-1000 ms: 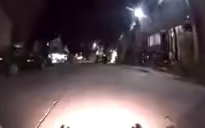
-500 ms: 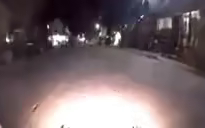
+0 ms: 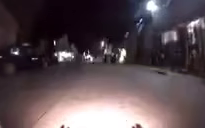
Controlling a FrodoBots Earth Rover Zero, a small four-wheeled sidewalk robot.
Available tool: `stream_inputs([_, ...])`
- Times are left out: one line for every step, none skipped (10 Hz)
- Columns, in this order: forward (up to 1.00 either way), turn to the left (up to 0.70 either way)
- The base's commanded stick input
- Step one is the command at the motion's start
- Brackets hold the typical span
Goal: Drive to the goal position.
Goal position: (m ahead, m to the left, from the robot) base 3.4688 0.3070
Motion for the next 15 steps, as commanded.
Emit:
stream_inputs([0.85,0.0])
stream_inputs([0.85,0.0])
stream_inputs([0.85,0.0])
stream_inputs([0.85,0.0])
stream_inputs([0.85,0.0])
stream_inputs([0.85,0.0])
stream_inputs([0.85,0.0])
stream_inputs([0.85,0.0])
stream_inputs([0.85,0.0])
stream_inputs([0.85,0.0])
stream_inputs([0.85,0.0])
stream_inputs([0.85,0.0])
stream_inputs([0.85,0.0])
stream_inputs([0.85,0.0])
stream_inputs([0.85,0.0])
